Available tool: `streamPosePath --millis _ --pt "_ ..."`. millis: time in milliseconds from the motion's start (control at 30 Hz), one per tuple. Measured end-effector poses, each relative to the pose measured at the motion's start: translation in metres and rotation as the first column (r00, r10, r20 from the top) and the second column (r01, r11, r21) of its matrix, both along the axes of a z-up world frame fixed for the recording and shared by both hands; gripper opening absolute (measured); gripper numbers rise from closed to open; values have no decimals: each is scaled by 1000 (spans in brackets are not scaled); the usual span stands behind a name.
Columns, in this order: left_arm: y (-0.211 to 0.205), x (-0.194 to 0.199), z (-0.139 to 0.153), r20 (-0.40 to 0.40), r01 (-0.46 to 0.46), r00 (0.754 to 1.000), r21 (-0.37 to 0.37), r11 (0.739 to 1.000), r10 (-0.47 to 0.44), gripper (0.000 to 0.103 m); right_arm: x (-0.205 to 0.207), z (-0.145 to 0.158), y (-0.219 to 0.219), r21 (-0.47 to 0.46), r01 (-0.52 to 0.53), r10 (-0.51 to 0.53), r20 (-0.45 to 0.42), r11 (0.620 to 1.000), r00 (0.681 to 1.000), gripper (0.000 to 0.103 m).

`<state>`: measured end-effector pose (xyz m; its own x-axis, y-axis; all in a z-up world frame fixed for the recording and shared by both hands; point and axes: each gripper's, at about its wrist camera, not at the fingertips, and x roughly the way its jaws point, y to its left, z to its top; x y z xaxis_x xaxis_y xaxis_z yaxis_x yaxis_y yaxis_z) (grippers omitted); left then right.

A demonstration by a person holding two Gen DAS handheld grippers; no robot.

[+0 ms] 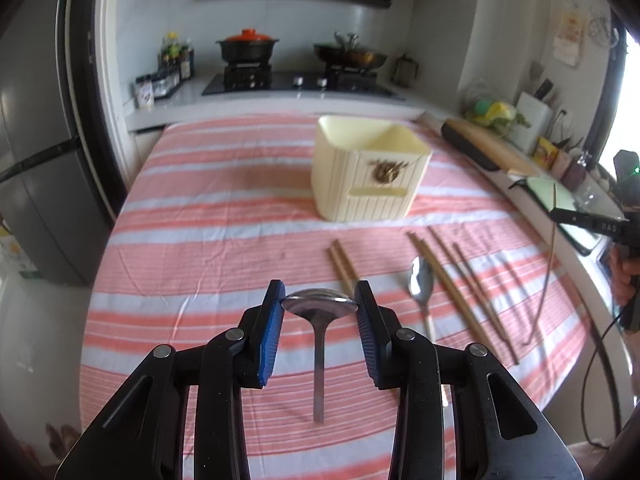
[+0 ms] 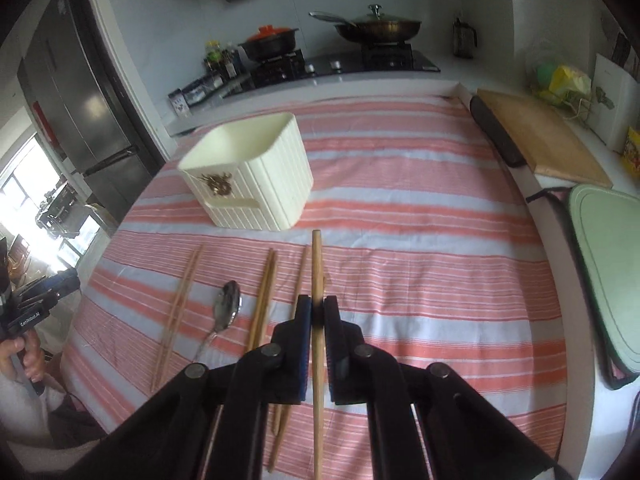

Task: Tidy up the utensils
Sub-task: 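Carry the spoon and chopstick over the cream holder and release both inside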

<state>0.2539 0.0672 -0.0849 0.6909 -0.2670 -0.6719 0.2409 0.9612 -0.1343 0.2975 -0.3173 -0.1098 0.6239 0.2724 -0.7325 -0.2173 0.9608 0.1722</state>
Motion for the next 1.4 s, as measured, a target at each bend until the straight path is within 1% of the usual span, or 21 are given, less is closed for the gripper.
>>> streamPosePath --millis 33,100,233,300,400,533,667,733,800,867,900,967,1033,1133,1200,1267,1400 --pt "0 -1 5 10 6 1000 -15 1000 -6 36 -6 7 1 -1 1 -1 29 1000 1000 7" --pt "-2 -1 13 20 16 1000 -41 999 -15 36 -13 7 7 -16 -1 2 80 1000 997 7" --pt "-5 10 32 27 39 999 -64 997 -37 36 -27 31 18 -60 -2 13 185 998 983 7" --pt "-5 19 43 29 58 998 -74 996 -56 36 -23 44 23 -63 -11 25 218 998 976 7" --pt "-6 36 70 47 83 996 -93 992 -78 36 -8 65 26 -54 -14 28 264 998 964 7" --pt "-11 65 111 103 97 991 -107 990 -86 36 21 96 29 -16 -18 22 304 1000 952 7" --pt "-23 105 152 183 79 982 -131 988 -54 36 56 135 41 11 -33 26 385 999 923 7" --pt "-31 129 165 215 71 976 -157 985 -36 36 77 150 48 51 -44 19 419 998 908 7" --pt "-44 156 170 251 46 968 -154 987 -6 36 98 156 57 94 -64 17 437 993 899 7" --pt "-55 180 164 272 22 962 -129 991 14 36 122 151 70 111 -76 21 437 991 899 7" --pt "-61 196 156 263 15 965 -119 993 17 36 134 144 77 107 -79 26 425 991 905 7" --pt "-70 228 135 205 16 979 -119 993 9 36 160 124 91 86 -69 30 388 994 921 7" --pt "-79 258 108 138 13 990 -104 994 1 36 190 101 100 68 -69 44 310 995 950 7" --pt "-88 288 75 91 5 996 -64 998 1 36 233 65 104 54 -58 48 183 997 982 7" --pt "-87 304 54 66 -8 998 -56 998 11 36 252 47 101 38 -31 25 145 999 989 7" --pt "-84 317 37 45 -30 998 -70 997 33 36 270 32 97 31 -16 13 105 999 994 7" --pt "-81 333 13 14 -68 997 -84 994 70 36 284 19 93 33 12 -15 93 999 996 7"
